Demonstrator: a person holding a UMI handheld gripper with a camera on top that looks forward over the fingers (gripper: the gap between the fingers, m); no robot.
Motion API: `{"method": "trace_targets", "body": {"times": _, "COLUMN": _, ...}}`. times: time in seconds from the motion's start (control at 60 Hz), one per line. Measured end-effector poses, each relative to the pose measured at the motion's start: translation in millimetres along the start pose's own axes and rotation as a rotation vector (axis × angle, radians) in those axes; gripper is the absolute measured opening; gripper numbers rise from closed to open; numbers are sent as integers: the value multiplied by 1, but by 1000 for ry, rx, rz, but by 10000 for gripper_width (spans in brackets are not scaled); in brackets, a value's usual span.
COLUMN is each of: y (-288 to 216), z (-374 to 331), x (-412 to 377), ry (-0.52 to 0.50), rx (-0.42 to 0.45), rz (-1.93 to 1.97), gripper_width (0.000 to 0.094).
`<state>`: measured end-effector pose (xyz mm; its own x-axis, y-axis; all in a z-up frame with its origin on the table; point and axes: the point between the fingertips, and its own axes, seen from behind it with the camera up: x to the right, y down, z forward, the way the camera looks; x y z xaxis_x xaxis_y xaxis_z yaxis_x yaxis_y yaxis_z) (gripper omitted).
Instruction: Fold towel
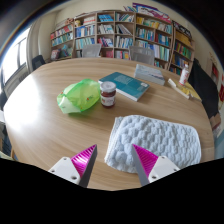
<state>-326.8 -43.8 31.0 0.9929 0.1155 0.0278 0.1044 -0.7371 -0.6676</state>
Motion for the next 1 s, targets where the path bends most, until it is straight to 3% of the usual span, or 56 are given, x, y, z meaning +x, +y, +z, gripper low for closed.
{"method": "trace_targets", "body": {"times": 0.1, "y": 34, "z": 31, "x": 17, "ry": 38, "rx": -117, "rz": -21, "gripper_width": 476}}
{"method": "trace_targets", "body": {"times": 0.2, "y": 31, "z": 37, "x": 15, "ry": -14, "rx": -93, "rz": -47, "gripper_width": 247}}
{"method": "trace_targets", "body": {"times": 0.217, "y": 29, "z": 36, "x": 22, "ry": 4, "rx": -91, "rz": -70, "gripper_width": 83}}
{"method": "trace_targets", "body": {"times": 0.25, "y": 24, "z": 38, "x": 27, "ry": 20, "rx": -68, "rz": -79, "gripper_width": 40}}
{"method": "trace_targets", "body": {"times": 0.383, "y": -7, "z": 11, "x": 28, "ry": -76, "rx": -6, "rz": 16, "gripper_width": 30}}
{"method": "trace_targets", "body": {"times": 0.567, "y": -81, "z": -66, "x": 107, "ry": -61, "rx": 123, "rz": 198, "gripper_width": 35}}
{"method": "trace_targets", "body": {"times": 0.667, "y": -69, "z": -86, "x": 176, "ry": 34, "rx": 99, "rz": 224, "gripper_width": 37}}
{"method": "trace_targets", "body": {"times": 0.833, "y": 16, "z": -64, "x": 267, "ry": 217, "rx": -53, "rz": 241, "gripper_width": 59}}
{"method": "trace_targets", "body": {"times": 0.883, "y": 43, "z": -54, "x": 284, "ry": 254, "rx": -117, "rz": 243, "gripper_width": 108}}
{"method": "trace_targets", "body": {"times": 0.933, "y": 55, "z": -48, "x": 291, "ry": 253, "rx": -125, "rz": 262, "gripper_width": 178}}
{"method": "trace_targets", "body": {"times": 1.0, "y": 55, "z": -50, "x": 302, "ry": 270, "rx": -107, "rz": 294, "gripper_width": 446}}
